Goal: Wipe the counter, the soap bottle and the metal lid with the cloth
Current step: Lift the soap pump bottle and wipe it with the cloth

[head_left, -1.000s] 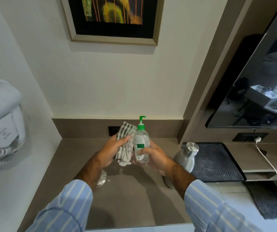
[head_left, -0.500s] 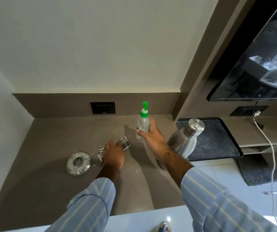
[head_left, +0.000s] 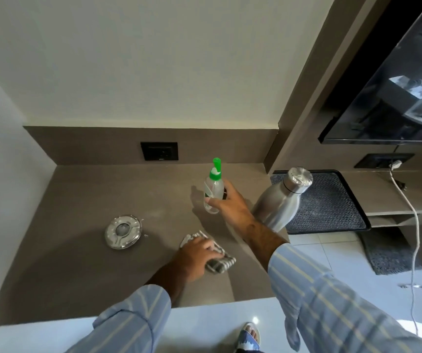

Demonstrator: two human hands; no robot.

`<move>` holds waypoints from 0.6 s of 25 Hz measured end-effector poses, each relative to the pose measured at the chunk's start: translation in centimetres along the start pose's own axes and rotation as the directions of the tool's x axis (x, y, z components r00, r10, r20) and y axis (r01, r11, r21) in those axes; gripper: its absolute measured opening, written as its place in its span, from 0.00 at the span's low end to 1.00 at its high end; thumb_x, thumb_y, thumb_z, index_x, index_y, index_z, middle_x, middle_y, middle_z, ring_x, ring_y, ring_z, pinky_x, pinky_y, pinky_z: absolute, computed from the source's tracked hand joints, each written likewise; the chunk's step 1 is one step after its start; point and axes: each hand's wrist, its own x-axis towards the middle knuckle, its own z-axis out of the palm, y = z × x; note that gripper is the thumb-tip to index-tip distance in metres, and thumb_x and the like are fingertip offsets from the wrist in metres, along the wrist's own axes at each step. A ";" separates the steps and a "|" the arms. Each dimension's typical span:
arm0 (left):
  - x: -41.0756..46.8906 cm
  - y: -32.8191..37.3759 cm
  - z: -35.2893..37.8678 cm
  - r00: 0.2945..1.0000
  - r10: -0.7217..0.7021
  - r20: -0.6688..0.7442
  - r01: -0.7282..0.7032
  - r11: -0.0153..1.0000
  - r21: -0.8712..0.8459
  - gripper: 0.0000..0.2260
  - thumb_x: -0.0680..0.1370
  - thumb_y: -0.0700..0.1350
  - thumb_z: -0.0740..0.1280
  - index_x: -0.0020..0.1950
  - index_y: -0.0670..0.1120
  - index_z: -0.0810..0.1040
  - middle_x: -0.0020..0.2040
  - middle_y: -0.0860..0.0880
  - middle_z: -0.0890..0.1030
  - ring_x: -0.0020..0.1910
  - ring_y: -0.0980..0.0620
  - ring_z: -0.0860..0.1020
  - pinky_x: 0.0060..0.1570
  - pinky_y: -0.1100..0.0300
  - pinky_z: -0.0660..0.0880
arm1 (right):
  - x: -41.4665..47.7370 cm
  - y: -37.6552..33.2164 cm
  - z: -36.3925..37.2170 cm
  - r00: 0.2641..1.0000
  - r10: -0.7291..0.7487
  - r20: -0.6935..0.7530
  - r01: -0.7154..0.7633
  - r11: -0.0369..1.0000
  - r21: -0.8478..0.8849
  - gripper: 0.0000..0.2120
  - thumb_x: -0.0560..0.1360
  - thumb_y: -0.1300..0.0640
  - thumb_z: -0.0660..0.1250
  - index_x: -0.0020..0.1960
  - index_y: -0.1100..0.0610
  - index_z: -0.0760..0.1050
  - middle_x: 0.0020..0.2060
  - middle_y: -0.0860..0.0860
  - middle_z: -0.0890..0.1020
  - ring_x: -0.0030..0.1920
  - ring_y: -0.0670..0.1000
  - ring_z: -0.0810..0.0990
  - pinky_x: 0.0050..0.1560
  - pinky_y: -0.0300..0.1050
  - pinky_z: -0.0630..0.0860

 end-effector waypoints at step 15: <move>-6.5 -1.1 -8.5 0.832 -0.539 0.131 0.214 0.095 -0.972 0.18 0.77 0.35 0.60 0.65 0.33 0.77 0.53 0.39 0.82 0.53 0.45 0.82 0.60 0.51 0.79 | 0.1 4.5 1.9 0.981 0.155 0.120 -0.148 0.987 -0.066 0.30 0.69 0.73 0.72 0.68 0.55 0.74 0.62 0.59 0.82 0.63 0.61 0.80 0.69 0.58 0.75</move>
